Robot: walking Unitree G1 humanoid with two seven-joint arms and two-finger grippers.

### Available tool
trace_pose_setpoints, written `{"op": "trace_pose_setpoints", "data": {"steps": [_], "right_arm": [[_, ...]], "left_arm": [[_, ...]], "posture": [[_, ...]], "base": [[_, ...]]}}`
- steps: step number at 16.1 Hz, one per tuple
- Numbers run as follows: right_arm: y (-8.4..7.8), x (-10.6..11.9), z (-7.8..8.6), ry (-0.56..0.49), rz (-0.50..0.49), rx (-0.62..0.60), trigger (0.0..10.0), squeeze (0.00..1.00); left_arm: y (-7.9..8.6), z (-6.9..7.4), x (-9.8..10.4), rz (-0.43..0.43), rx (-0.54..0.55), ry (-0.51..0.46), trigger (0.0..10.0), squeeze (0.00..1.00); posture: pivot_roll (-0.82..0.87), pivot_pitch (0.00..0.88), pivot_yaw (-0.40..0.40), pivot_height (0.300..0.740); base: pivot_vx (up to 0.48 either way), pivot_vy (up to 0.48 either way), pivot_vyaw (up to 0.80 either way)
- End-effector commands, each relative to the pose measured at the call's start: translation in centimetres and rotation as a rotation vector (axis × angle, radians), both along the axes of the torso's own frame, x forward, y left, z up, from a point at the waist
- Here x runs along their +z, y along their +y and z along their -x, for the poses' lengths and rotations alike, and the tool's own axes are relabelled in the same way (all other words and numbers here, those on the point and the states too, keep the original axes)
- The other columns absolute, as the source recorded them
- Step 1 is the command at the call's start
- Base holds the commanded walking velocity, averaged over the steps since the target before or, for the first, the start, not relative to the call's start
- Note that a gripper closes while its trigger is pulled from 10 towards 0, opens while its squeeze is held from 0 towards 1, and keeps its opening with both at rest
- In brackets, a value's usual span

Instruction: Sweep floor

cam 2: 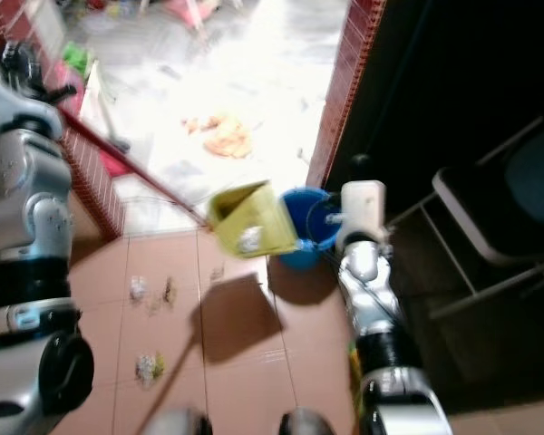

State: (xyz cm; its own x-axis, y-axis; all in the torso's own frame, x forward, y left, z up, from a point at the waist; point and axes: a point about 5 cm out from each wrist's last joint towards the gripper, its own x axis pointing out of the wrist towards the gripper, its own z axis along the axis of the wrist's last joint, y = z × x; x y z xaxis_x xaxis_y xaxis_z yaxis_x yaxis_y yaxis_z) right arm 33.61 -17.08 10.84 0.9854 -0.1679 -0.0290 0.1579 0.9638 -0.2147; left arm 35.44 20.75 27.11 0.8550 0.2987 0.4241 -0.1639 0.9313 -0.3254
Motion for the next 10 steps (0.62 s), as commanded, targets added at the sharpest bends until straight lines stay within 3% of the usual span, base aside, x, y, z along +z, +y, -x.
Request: {"op": "trace_pose_setpoints", "data": {"steps": [1, 4, 7, 10], "right_arm": [[-1.0, 1.0, -0.1, -0.043, 0.018, -0.02, 10.0, 0.0], [-1.0, 1.0, -0.1, -0.043, 0.022, -0.018, 10.0, 0.0], [-1.0, 0.9, -0.1, -0.032, 0.029, -0.024, 10.0, 0.0], [-0.7, 0.8, -0.1, -0.032, 0.028, -0.01, 10.0, 0.0]], "left_arm": [[-1.7, 0.2, 2.5, 0.009, -0.057, -0.119, 10.0, 0.0], [-2.4, 0.2, 2.5, -0.01, -0.077, -0.123, 10.0, 0.0], [-2.9, 0.2, 2.3, -0.011, -0.097, -0.121, 10.0, 0.0], [-3.1, 0.2, 2.2, -0.01, -0.106, -0.123, 10.0, 0.0]], "posture": [[-0.05, 0.06, 0.0, 0.74], [-0.05, 0.06, 0.0, 0.74], [-0.05, 0.06, 0.0, 0.74], [-0.05, 0.057, 0.0, 0.74]], "base": [[0.48, 0.0, 0.0], [0.474, 0.0, 0.0], [0.458, 0.0, -0.71], [0.447, 0.0, 0.0]]}}
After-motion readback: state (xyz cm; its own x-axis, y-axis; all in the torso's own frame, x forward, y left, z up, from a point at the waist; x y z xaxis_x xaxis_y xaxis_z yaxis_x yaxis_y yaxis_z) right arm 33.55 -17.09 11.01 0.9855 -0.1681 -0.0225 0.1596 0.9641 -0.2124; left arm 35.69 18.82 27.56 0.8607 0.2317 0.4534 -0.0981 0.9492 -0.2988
